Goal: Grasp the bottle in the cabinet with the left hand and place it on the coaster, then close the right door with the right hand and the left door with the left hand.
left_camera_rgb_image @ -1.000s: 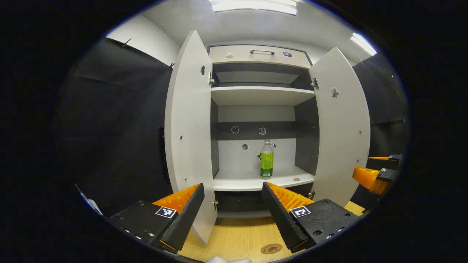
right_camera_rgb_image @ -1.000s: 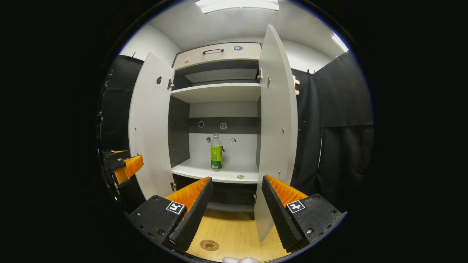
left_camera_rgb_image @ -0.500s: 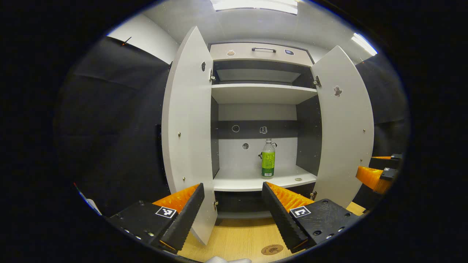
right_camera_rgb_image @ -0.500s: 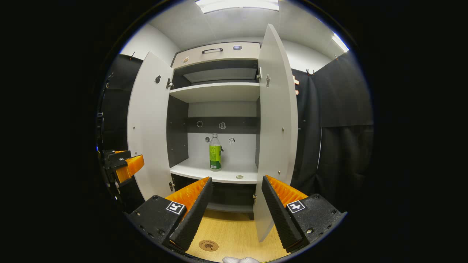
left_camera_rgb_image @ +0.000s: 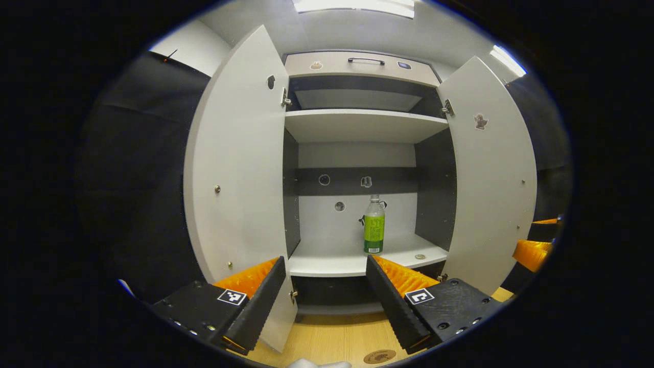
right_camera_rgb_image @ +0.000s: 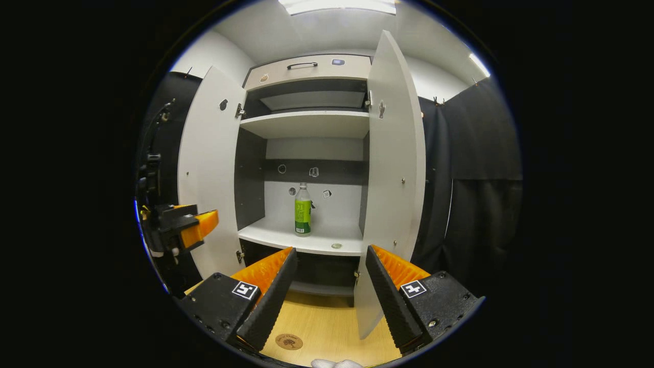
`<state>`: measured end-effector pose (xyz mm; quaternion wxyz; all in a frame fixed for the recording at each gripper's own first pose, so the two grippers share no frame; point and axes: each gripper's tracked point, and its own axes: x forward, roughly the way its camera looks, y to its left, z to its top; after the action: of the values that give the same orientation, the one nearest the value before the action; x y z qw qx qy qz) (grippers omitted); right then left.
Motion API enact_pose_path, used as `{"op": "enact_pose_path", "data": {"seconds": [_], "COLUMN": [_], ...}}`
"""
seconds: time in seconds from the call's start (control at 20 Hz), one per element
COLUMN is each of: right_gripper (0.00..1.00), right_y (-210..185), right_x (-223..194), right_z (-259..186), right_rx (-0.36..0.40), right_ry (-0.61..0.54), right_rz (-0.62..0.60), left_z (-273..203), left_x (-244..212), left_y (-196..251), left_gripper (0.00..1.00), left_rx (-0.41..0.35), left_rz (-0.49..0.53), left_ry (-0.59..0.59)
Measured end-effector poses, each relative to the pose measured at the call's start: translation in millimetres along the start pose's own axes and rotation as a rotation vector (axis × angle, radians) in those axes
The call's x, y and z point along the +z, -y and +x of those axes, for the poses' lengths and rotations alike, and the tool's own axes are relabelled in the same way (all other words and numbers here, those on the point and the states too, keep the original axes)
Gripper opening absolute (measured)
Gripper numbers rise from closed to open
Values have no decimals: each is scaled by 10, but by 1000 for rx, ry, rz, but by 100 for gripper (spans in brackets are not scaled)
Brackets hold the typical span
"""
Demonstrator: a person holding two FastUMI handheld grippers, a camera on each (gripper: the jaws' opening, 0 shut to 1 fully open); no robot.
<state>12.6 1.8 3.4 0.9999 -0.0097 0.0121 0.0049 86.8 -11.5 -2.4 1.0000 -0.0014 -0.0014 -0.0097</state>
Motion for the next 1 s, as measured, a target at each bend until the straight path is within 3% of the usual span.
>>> {"op": "enact_pose_path", "data": {"seconds": [0.75,1.0], "right_gripper": [84,83], "right_y": [197,238], "right_x": [360,275], "right_z": [-274,-266], "right_rx": [-112,-131], "right_ry": [36,-3], "right_rz": [-39,-58], "left_z": [1990,2587], "left_x": [514,383], "left_y": [972,1159], "left_gripper": [96,96], "left_rx": [-110,-101], "left_rz": [3,-85], "left_ry": [124,86]}}
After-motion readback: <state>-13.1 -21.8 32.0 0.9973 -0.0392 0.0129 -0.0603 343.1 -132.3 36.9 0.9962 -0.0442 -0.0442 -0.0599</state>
